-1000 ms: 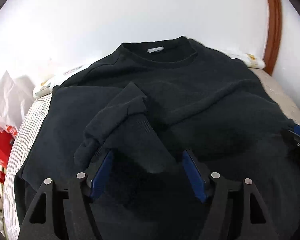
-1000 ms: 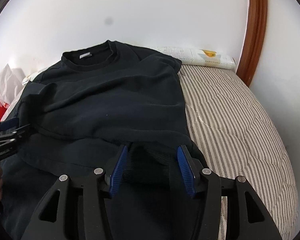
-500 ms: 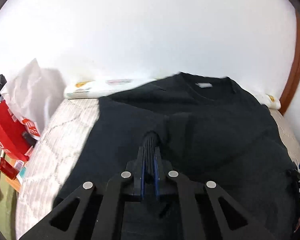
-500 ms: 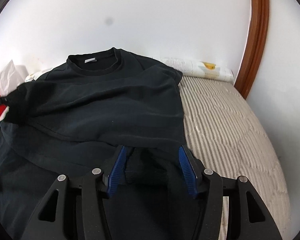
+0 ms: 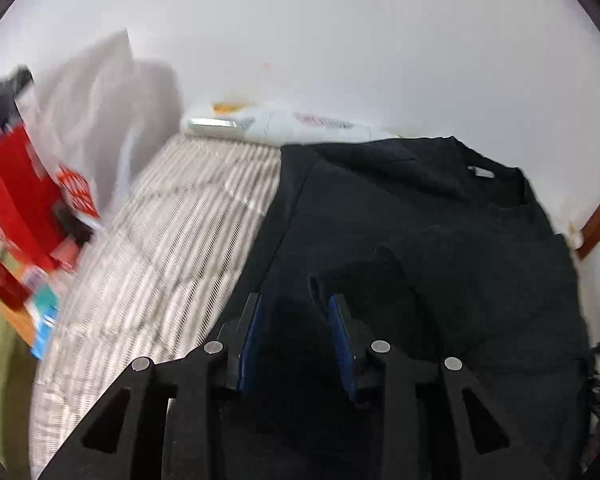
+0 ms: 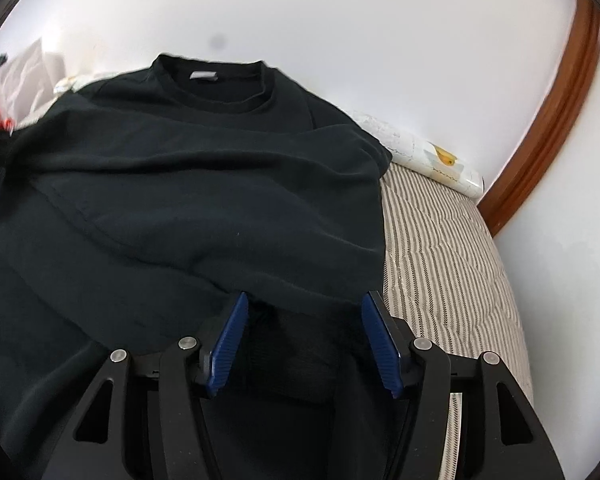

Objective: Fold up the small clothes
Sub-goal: 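Grasp the sweatshirt hem with the left gripper while right gripper grasps it too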

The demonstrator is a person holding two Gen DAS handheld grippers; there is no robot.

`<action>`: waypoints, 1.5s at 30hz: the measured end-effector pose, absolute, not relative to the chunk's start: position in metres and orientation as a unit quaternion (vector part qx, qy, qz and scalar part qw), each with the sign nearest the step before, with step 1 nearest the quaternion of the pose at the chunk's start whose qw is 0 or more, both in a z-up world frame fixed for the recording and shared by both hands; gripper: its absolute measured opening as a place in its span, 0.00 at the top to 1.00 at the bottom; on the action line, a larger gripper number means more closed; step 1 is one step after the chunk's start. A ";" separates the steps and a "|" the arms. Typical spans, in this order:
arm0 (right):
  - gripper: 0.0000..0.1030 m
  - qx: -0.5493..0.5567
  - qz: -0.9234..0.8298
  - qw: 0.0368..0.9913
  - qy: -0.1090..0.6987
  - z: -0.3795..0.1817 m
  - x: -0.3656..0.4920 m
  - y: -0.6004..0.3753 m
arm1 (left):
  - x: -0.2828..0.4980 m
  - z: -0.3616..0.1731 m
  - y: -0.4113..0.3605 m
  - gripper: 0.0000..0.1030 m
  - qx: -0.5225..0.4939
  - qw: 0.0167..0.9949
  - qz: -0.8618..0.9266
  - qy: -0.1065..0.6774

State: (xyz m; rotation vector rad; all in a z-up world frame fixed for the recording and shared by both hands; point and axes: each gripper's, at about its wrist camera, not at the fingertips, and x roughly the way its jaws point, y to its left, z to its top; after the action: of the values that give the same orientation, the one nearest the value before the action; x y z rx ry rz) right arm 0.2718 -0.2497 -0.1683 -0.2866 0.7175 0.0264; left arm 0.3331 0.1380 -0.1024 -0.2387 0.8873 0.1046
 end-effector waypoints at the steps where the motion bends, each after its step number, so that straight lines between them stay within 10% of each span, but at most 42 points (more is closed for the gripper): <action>1: 0.44 -0.138 0.018 0.925 0.354 -0.168 0.273 -0.251 | 0.331 -0.104 0.140 0.70 -0.124 0.894 0.038 0.429; 10: 0.57 -0.139 0.015 0.928 0.345 -0.170 0.274 -0.245 | 0.308 -0.105 0.139 0.47 -0.171 0.891 -0.048 0.419; 28: 0.60 -0.151 0.012 0.929 0.339 -0.170 0.266 -0.245 | 0.319 -0.116 0.130 0.41 -0.155 0.888 -0.040 0.431; 34: 0.87 -0.169 0.021 0.929 0.328 -0.170 0.269 -0.242 | 0.323 -0.109 0.123 0.96 -0.151 0.899 -0.046 0.409; 45: 0.98 -0.147 0.071 0.939 0.302 -0.143 0.243 -0.267 | 0.299 -0.053 0.138 0.96 -0.127 0.932 0.000 0.339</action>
State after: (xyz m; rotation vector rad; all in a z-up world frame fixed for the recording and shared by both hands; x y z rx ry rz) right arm 0.2431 -0.2667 -0.1433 -0.2996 0.6172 0.1440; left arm 0.2989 0.1375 -0.0528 -0.2603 0.6930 -0.0005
